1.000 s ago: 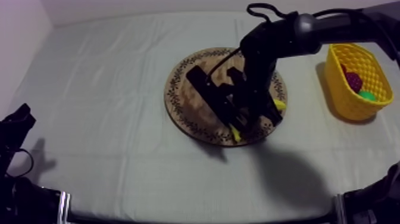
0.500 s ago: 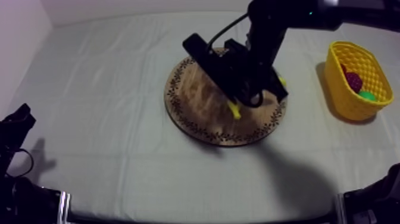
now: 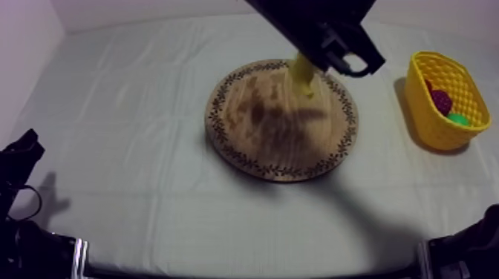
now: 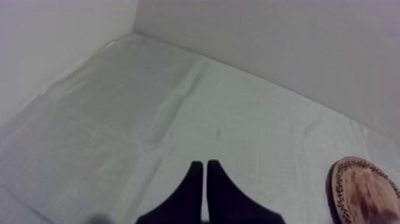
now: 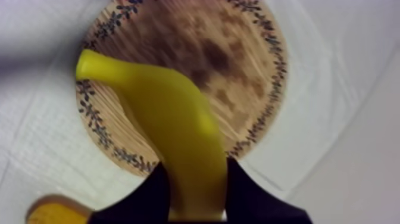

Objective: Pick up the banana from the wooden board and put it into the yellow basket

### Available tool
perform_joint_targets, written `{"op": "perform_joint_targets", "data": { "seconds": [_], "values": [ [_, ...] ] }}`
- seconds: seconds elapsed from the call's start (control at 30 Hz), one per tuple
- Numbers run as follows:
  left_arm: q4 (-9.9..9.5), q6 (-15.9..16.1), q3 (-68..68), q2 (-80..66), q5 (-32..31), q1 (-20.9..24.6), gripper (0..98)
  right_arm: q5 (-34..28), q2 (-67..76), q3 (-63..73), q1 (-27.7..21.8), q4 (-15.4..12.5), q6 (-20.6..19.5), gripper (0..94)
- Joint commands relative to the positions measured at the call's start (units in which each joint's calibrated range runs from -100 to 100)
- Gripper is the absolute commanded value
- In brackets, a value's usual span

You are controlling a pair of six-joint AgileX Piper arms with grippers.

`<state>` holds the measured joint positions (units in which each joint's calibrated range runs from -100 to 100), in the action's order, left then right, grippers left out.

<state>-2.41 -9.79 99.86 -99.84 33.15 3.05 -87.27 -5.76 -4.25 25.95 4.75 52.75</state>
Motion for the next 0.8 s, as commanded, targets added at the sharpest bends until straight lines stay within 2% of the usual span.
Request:
{"op": "perform_joint_targets", "data": {
  "seconds": [0.0,0.17,0.4,0.77],
  "values": [
    [-0.01,0.0,0.0,0.0,0.0,0.0,0.1,-1.5,0.6,2.0,0.0,-0.3,0.0,18.8],
    [-0.01,0.0,0.0,0.0,0.0,0.0,0.1,-1.8,1.7,2.8,-0.2,-0.6,-2.5,19.4],
    [-0.01,0.0,0.0,0.0,0.0,0.0,0.1,2.0,2.8,-1.1,-2.3,0.0,-9.3,20.8],
    [-0.01,0.0,0.0,0.0,0.0,0.0,0.1,0.3,4.9,-1.4,-12.4,-0.2,-17.6,21.3]
  ]
}}
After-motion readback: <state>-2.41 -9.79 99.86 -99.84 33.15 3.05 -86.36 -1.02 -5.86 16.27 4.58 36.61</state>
